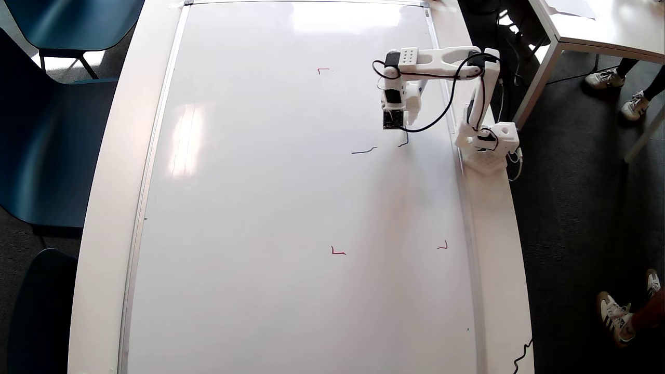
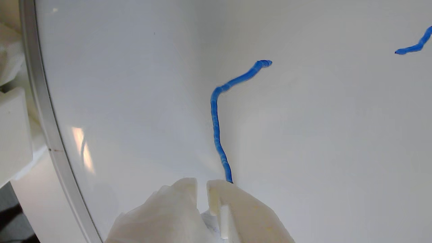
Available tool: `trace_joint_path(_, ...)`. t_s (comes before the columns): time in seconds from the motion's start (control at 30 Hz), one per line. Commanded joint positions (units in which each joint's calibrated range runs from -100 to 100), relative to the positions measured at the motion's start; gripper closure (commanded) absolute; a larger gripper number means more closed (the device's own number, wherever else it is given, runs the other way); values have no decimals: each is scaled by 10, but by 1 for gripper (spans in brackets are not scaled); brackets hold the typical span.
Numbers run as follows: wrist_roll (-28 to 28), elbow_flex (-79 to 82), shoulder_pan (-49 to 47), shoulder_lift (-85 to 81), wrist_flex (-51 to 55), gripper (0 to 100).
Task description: Draw on a whiteboard a robot head using a pen attached to the gripper
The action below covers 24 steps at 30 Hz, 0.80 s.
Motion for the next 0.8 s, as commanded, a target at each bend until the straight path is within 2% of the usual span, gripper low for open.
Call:
trace_joint_path(0.0, 12, -31, 28, 11, -7, 99)
trace_joint_path(0.77, 64, -169, 195, 91, 1, 99)
